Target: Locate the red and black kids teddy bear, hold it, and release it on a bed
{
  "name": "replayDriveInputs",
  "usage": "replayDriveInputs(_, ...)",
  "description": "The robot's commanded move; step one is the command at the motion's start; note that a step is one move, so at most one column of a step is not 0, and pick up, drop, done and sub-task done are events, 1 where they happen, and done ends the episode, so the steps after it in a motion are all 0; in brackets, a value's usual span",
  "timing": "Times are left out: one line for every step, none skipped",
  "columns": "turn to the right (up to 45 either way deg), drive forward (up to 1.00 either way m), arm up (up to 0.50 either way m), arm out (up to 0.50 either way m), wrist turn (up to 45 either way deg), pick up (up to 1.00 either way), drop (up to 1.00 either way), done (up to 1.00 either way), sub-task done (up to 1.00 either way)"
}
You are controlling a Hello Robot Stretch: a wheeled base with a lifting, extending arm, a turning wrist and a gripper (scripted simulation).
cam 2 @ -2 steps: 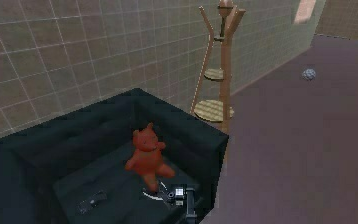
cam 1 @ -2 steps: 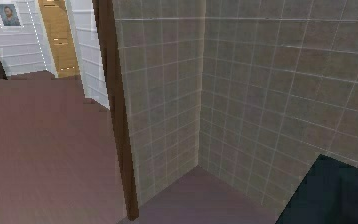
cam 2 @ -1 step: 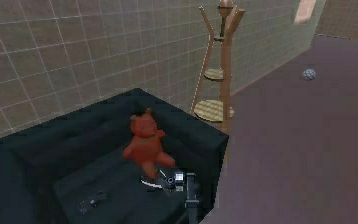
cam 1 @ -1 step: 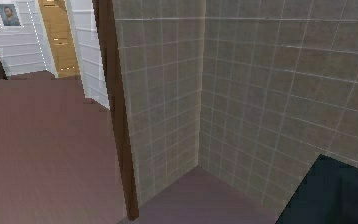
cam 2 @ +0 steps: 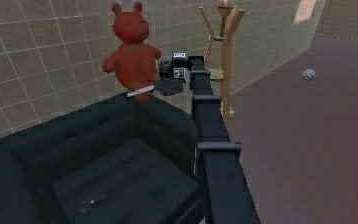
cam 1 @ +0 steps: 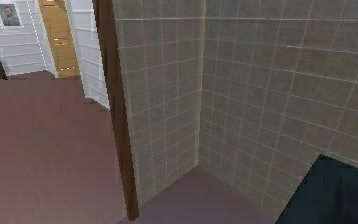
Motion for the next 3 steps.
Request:
replayDriveInputs(0.0, 0.00, 0.04, 0.00, 0.0, 0.00, 0.00, 0.00, 0.00)
replayDriveInputs(0.0, 0.00, 0.00, 0.00, -45.0, 0.00, 0.00, 0.00, 0.00)
replayDriveInputs(0.0, 0.00, 0.00, 0.00, -45.0, 0.00, 0.00, 0.00, 0.00)
